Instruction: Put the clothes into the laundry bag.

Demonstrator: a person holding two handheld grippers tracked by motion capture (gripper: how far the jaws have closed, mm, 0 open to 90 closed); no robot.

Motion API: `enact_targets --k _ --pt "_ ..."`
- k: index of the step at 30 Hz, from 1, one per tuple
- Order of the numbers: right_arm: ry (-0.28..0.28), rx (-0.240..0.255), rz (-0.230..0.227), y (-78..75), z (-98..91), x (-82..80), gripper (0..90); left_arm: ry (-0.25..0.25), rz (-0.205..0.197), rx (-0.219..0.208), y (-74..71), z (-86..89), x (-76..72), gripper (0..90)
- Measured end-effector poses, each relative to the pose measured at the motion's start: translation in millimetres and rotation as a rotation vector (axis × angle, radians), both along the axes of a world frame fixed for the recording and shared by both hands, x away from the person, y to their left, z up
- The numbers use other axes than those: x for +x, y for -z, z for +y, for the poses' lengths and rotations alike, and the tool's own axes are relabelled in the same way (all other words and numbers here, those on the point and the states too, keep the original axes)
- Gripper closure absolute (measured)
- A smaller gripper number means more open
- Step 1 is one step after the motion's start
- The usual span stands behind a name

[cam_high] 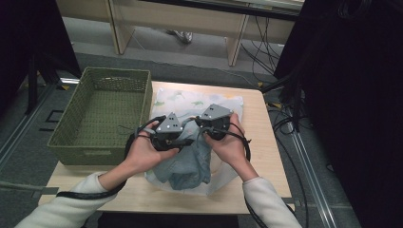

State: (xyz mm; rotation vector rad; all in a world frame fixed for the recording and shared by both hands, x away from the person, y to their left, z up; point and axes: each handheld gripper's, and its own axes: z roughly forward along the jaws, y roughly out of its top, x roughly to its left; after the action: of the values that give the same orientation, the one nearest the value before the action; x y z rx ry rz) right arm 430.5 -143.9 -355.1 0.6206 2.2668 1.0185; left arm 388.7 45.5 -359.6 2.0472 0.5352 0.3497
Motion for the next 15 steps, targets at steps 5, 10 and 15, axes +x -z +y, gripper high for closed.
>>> enact_targets --k 5,10,15 --pt "0.0 0.0 -0.001 -0.3 0.2 -0.4 90.0 -0.014 0.004 -0.006 2.4 -1.6 2.0 80.0" --pt "0.001 0.003 -0.002 -0.7 -0.1 -0.2 90.0 -0.017 0.006 -0.004 3.2 -2.8 4.0 80.0" --pt "0.021 0.013 0.008 -0.9 -0.3 -1.8 90.0 -0.016 -0.005 -0.004 3.8 -3.9 5.4 80.0"
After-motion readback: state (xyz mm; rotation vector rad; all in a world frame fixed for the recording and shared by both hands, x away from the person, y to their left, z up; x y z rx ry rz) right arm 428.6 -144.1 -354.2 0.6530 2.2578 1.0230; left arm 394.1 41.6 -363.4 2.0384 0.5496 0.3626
